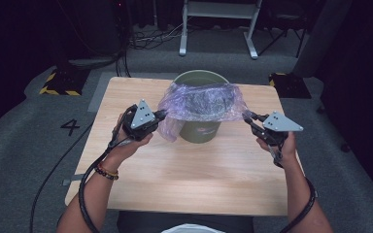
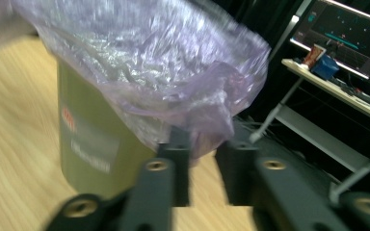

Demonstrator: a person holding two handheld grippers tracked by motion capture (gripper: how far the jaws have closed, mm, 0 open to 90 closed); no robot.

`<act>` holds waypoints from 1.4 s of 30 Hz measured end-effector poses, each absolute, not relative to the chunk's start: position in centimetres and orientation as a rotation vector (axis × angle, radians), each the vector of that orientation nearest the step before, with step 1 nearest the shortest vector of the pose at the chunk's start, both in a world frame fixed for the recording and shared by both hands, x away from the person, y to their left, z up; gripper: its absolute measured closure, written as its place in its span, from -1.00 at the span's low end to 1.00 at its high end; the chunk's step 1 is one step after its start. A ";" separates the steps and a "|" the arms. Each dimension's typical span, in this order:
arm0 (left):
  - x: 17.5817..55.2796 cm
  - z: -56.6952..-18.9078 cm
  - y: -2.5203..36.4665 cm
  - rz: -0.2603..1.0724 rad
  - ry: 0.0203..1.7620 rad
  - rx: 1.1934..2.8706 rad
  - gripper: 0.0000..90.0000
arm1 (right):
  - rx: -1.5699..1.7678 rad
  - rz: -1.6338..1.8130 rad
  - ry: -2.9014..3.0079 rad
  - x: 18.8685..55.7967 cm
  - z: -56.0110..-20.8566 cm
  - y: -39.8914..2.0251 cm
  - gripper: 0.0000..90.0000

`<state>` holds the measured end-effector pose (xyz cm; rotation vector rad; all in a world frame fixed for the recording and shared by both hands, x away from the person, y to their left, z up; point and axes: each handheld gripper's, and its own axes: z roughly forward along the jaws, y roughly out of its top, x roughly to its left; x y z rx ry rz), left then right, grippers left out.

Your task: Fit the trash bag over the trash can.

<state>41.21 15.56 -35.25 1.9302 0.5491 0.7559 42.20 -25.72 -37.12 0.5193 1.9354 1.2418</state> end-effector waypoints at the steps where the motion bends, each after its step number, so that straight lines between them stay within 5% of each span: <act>1: 41.4 -35.1 15.6 0.756 0.553 1.927 0.91 | 0.525 1.268 1.929 42.4 -36.7 -25.9 0.93; 13: 44.8 -33.2 16.3 0.797 0.635 1.940 0.78 | 0.737 1.336 1.934 46.3 -34.2 -26.1 1.00; 35: 50.7 -36.7 16.8 0.737 0.868 1.994 0.40 | 0.951 1.245 1.988 51.3 -36.2 -24.0 1.00; 42: 49.5 -37.7 17.8 0.685 0.868 1.942 -0.36 | 0.936 1.249 1.997 50.5 -37.0 -24.5 0.96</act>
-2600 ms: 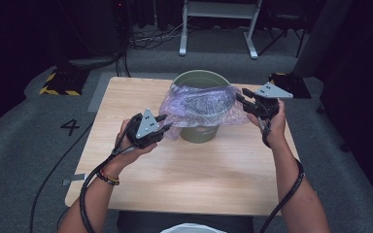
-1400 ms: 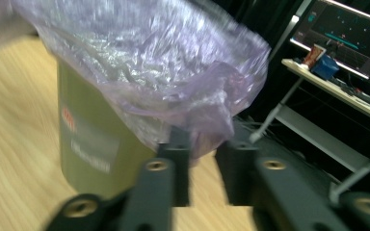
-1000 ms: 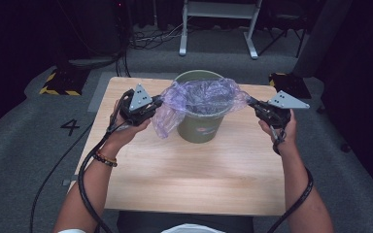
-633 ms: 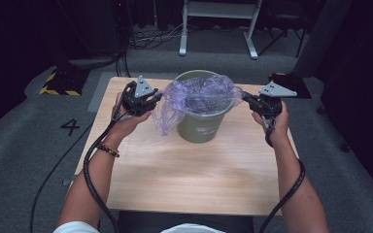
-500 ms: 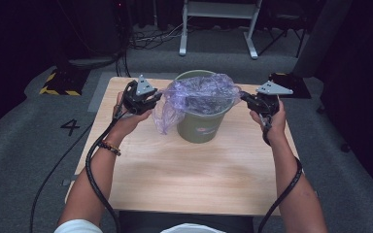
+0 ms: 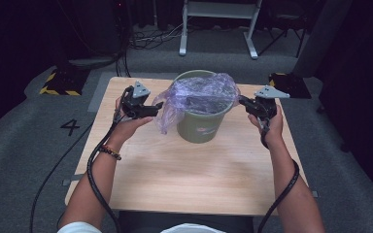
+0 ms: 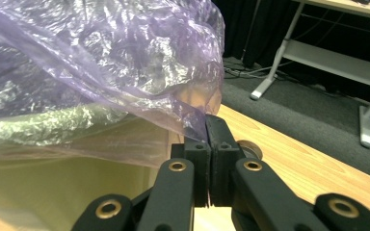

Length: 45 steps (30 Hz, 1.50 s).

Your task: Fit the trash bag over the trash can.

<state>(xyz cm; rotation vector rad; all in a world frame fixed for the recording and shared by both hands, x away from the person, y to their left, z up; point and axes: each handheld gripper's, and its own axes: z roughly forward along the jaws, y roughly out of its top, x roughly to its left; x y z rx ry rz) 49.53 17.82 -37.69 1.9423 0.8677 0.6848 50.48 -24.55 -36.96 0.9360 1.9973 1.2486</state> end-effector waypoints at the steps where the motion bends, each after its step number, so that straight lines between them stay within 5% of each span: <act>1: 49.5 -37.7 17.8 0.685 0.868 1.942 -0.42 | 0.936 1.249 1.997 50.5 -37.0 -24.5 0.96; 9: 45.6 -36.8 19.6 0.647 0.760 1.879 -0.64 | 0.865 1.251 2.007 48.9 -36.1 -25.1 0.68; 14: 42.8 -36.3 18.5 0.618 0.639 1.889 -0.64 | 0.816 1.243 2.014 47.9 -35.8 -25.1 0.12; 21: 41.9 -35.5 16.0 0.639 0.534 1.939 -0.59 | 0.754 1.266 1.996 47.0 -35.2 -25.3 -0.25; 23: 42.2 -35.4 15.4 0.654 0.529 1.952 -0.48 | 0.728 1.254 2.002 46.7 -34.9 -25.3 -0.31; 26: 43.1 -35.3 14.3 0.712 0.512 2.000 0.02 | 0.674 1.257 2.001 46.1 -34.2 -25.2 -0.39; 28: 43.3 -35.4 14.0 0.718 0.505 2.013 0.09 | 0.662 1.261 1.999 45.9 -34.1 -25.2 -0.40; 30: 43.7 -35.6 13.5 0.734 0.480 2.049 0.56 | 0.619 1.280 2.003 45.4 -33.6 -24.9 -0.39; 32: 43.7 -35.8 13.3 0.732 0.455 2.070 0.82 | 0.569 1.295 2.012 45.0 -33.2 -24.7 -0.33; 37: 43.6 -36.2 12.8 0.729 0.409 2.108 0.98 | 0.522 1.297 1.985 44.6 -32.4 -23.7 -0.15; 45: 43.4 -36.9 12.1 0.713 0.357 2.166 1.00 | 0.494 1.225 2.011 46.1 -31.7 -21.0 -0.27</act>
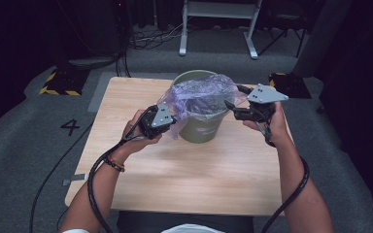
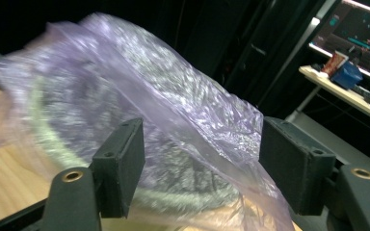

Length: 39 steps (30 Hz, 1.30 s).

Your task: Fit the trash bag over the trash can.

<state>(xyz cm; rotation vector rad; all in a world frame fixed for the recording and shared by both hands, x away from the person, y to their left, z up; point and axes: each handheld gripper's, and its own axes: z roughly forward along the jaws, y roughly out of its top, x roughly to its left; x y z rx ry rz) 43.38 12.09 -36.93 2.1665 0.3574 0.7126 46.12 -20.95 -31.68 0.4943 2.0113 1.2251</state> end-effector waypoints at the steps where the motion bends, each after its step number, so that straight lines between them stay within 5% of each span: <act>1: 43.4 -37.2 12.0 0.717 0.363 2.174 1.00 | 0.515 1.220 2.013 46.9 -31.8 -20.6 -0.12; 4: 43.4 -37.4 12.0 0.710 0.367 2.178 1.00 | 0.537 1.189 2.023 47.6 -32.0 -20.4 0.00; 7: 43.5 -37.7 12.2 0.709 0.360 2.194 1.00 | 0.554 1.140 2.050 48.8 -32.3 -20.1 0.52; 11: 43.5 -38.2 12.2 0.709 0.349 2.223 1.00 | 0.568 1.138 2.072 49.5 -32.4 -20.2 0.91; 25: 43.6 -40.5 12.8 0.688 0.369 2.290 1.00 | 0.712 1.152 2.011 51.0 -31.8 -21.1 1.00; 26: 43.7 -40.5 13.0 0.667 0.382 2.271 0.83 | 0.713 1.152 2.012 51.1 -31.9 -21.1 1.00; 27: 43.7 -40.3 13.5 0.626 0.426 2.217 0.18 | 0.713 1.159 2.008 51.2 -31.9 -21.0 1.00; 29: 43.4 -40.0 13.9 0.605 0.424 2.177 0.01 | 0.711 1.161 2.006 51.2 -31.9 -21.0 1.00; 31: 42.6 -39.2 14.7 0.562 0.396 2.115 -0.40 | 0.706 1.161 2.004 51.1 -31.7 -20.8 1.00; 39: 39.3 -36.3 16.5 0.505 0.283 2.001 -0.60 | 0.706 1.161 1.993 50.9 -31.3 -20.7 1.00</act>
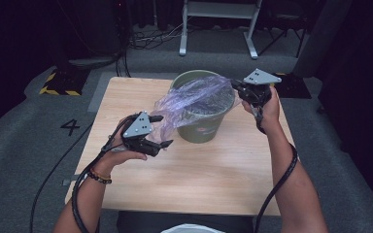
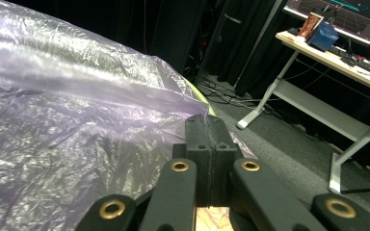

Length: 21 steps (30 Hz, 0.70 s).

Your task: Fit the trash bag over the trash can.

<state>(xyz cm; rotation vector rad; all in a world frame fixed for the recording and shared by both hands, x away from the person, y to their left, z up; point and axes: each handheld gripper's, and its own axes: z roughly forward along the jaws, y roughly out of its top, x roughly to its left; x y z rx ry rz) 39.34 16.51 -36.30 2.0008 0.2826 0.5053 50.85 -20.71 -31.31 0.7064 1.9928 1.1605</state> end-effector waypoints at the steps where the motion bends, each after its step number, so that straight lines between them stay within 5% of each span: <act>1: 39.3 -36.3 16.5 0.505 0.283 2.001 -0.61 | 0.706 1.161 1.993 50.9 -31.3 -20.7 1.00; 13: 39.5 -34.9 16.3 0.675 0.411 1.923 -0.54 | 0.704 1.160 1.991 50.5 -31.1 -20.7 1.00; 18: 42.8 -34.1 14.7 0.714 0.448 1.993 -0.18 | 0.698 1.157 2.002 50.5 -31.1 -20.5 1.00; 21: 43.6 -33.7 14.4 0.751 0.436 2.004 0.21 | 0.696 1.156 2.005 50.6 -31.1 -20.5 1.00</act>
